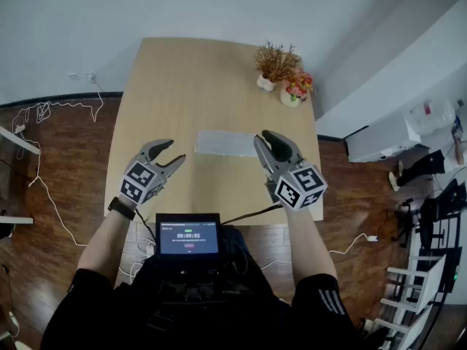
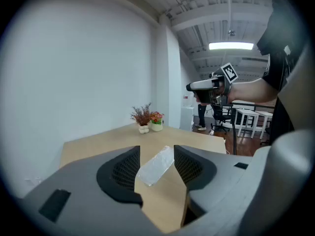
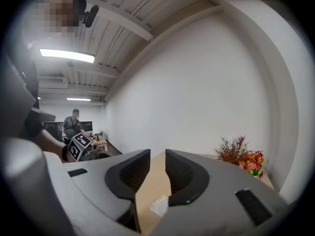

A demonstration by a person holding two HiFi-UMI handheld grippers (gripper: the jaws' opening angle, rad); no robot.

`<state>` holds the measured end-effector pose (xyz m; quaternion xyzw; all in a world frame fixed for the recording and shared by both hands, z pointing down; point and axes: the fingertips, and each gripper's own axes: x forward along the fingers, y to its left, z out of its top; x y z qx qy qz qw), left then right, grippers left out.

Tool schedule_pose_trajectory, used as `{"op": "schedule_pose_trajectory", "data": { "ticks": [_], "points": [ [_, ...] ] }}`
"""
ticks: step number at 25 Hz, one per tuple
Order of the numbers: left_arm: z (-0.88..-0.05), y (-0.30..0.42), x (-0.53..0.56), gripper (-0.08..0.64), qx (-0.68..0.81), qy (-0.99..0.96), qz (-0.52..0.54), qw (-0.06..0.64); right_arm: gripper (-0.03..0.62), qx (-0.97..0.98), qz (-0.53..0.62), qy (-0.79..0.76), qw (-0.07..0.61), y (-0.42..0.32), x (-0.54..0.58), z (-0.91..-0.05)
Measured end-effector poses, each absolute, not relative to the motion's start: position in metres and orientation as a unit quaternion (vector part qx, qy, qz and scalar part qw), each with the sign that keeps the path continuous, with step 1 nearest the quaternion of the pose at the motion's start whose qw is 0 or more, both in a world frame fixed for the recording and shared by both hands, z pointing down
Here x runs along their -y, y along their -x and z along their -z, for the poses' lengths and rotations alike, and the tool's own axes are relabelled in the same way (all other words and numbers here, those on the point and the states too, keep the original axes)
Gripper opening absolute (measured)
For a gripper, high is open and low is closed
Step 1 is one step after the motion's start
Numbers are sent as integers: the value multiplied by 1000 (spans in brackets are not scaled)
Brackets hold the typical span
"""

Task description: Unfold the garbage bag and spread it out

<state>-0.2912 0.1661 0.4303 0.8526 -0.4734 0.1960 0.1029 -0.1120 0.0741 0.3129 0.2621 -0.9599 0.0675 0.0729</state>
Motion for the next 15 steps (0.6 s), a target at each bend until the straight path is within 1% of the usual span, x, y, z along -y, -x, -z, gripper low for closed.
{"op": "schedule_pose_trajectory", "data": {
  "ticks": [15],
  "points": [
    [-447,303,-106,224,488,-839,-213,108,118,967,-47,-223,117,146,-10,-333]
  ]
}}
